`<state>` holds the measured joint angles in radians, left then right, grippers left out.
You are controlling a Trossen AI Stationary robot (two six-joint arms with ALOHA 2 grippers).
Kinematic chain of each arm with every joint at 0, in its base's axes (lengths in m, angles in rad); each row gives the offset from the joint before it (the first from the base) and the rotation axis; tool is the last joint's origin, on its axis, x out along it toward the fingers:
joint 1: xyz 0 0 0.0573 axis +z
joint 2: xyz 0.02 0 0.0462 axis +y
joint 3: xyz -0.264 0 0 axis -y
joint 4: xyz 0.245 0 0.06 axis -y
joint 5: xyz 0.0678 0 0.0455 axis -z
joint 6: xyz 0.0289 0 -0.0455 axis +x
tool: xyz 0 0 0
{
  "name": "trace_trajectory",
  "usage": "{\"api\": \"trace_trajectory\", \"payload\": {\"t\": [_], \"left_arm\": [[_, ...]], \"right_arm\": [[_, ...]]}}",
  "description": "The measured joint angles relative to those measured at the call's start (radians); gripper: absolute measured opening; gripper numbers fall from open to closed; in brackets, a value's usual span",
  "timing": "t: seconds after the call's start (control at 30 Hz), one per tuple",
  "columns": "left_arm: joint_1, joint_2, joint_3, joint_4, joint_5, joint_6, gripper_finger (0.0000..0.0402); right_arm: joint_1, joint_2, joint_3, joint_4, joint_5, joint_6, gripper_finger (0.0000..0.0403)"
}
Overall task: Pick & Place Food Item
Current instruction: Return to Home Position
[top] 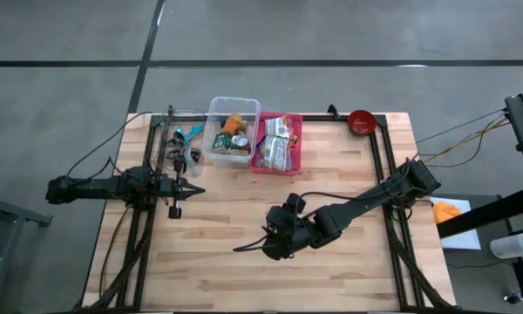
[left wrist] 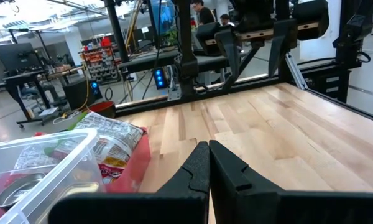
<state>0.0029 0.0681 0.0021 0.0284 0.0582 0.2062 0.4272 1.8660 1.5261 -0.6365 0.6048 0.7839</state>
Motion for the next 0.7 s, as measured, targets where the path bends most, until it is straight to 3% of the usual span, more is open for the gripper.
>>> {"api": "trace_trajectory", "payload": {"t": [0.17,0.27,0.43,0.57,0.7], "left_arm": [[0.0,0.0,0.0,0.0,-0.002,0.0,0.0],[0.0,0.0,0.0,0.0,-0.002,0.0,0.0],[0.0,0.0,0.0,0.0,-0.002,0.001,0.0],[0.0,0.0,-0.001,0.0,-0.002,0.001,0.0],[0.0,0.001,0.0,-0.001,-0.002,0.003,0.0]], "right_arm": [[-0.017,0.001,0.0,0.015,0.032,-0.054,0.0235],[-0.024,0.001,-0.013,0.115,0.053,-0.194,0.0235],[-0.021,-0.008,-0.089,0.496,-0.234,-0.541,0.0235],[-0.049,-0.072,-0.148,0.639,-0.463,-0.719,0.0235],[-0.08,-0.175,-0.258,0.632,-0.488,-0.709,0.0235]]}}
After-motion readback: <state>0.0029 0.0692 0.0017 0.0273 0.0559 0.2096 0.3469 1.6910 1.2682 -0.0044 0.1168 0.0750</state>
